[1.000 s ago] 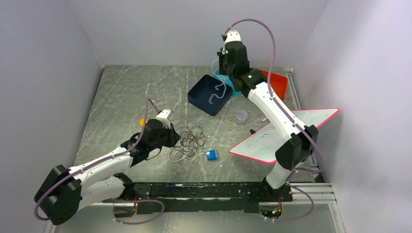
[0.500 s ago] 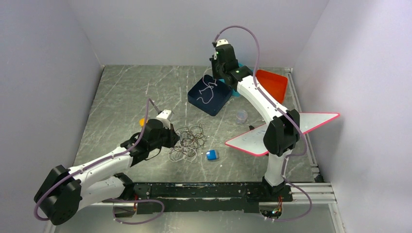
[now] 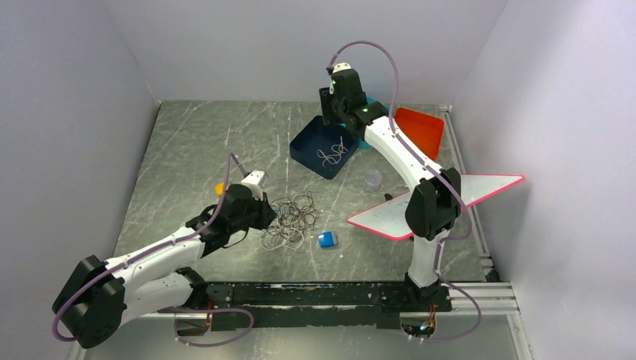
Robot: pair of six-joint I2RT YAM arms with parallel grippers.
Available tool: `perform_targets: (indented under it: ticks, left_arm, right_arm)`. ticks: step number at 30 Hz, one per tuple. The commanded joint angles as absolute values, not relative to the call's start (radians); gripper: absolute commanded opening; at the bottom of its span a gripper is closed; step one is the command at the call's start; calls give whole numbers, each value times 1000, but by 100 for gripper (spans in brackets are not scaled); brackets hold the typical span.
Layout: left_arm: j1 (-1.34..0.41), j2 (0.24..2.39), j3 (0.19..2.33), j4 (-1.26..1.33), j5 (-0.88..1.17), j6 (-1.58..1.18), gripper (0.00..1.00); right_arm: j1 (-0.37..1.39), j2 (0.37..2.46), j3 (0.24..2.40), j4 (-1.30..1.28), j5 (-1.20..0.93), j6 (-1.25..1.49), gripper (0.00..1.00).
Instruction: Untangle the cables
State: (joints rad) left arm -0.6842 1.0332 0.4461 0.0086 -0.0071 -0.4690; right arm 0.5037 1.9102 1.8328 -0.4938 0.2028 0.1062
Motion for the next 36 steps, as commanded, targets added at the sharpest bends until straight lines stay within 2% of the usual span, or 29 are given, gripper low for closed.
perform_targets:
  ticks: [1, 7, 15, 22, 28, 31, 36]
  left_arm:
    - [-680, 1024, 489, 4, -1, -471, 7]
    - [-679, 1025, 505, 5, 16, -476, 7]
    - [-680, 997, 543, -9, 14, -464, 7]
    - [-679, 976, 590, -7, 14, -416, 7]
    - [-680, 929, 666, -45, 33, -300, 7]
    - [-680, 924, 720, -72, 65, -218, 7]
    - [-680, 965, 839, -130, 142, -105, 7]
  right_arm:
    - [499, 1905, 1860, -509, 211, 100, 52]
    - [498, 1805, 1777, -453, 111, 71, 53]
    - [502, 1560, 1569, -396, -18, 70, 54]
    - [610, 1367, 1398, -390, -29, 44, 56]
    - [635, 1207, 1202, -330, -228, 14, 58]
    - [637, 1143, 1114, -255, -310, 17, 64]
    - [636, 1122, 1038, -116, -461, 37, 68]
